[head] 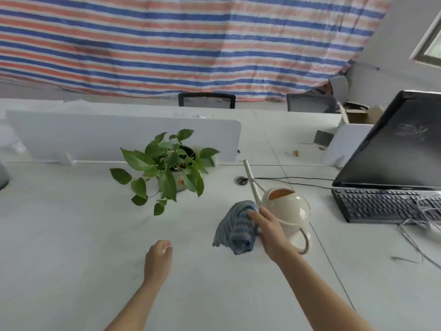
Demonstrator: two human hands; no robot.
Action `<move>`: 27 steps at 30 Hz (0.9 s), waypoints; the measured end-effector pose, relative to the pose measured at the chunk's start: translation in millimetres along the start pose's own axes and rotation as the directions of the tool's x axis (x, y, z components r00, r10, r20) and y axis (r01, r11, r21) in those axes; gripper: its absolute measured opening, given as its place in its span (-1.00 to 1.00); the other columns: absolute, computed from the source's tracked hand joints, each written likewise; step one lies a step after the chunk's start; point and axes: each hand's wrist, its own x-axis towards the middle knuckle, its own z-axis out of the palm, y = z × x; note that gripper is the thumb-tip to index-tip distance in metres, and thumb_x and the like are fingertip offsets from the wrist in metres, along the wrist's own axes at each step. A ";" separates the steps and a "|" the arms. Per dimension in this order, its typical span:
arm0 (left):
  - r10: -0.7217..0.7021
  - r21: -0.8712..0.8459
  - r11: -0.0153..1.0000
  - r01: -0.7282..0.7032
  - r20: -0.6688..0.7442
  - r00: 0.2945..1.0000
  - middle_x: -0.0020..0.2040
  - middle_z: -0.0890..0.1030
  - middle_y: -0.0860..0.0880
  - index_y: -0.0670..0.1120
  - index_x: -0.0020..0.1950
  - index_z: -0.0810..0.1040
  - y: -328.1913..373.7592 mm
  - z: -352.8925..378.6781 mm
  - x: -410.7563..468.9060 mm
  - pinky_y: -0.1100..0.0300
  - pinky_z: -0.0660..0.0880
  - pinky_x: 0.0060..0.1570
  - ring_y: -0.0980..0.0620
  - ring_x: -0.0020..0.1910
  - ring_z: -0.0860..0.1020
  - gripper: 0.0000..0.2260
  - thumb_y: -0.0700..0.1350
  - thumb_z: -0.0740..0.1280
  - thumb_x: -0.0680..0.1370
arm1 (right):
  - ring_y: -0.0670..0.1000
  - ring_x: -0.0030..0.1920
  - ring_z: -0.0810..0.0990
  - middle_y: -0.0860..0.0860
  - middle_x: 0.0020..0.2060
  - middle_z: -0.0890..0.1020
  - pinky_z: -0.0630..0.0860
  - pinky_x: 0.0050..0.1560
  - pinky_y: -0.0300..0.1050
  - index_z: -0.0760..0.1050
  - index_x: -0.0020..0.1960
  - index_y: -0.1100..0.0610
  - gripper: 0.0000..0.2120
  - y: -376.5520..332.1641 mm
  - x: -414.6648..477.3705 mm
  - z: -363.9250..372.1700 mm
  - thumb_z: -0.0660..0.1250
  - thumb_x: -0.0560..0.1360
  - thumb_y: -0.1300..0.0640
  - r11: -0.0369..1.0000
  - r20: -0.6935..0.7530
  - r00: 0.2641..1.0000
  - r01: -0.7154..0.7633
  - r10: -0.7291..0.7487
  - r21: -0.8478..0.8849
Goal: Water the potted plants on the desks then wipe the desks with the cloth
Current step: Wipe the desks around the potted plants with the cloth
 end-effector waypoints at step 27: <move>0.208 0.707 0.706 -0.045 -0.147 0.967 0.29 0.53 -0.20 -0.11 0.32 0.32 -28.8 54.5 79.7 0.06 0.12 0.28 -0.12 0.33 0.24 -0.44 0.10 0.08 0.37 | 0.12 0.51 -0.02 0.14 0.51 0.08 -0.11 0.47 0.08 -0.03 0.51 0.12 -0.39 74.4 285.7 73.5 0.13 0.54 0.05 0.554 -0.305 0.931 -0.149 -0.199 -0.819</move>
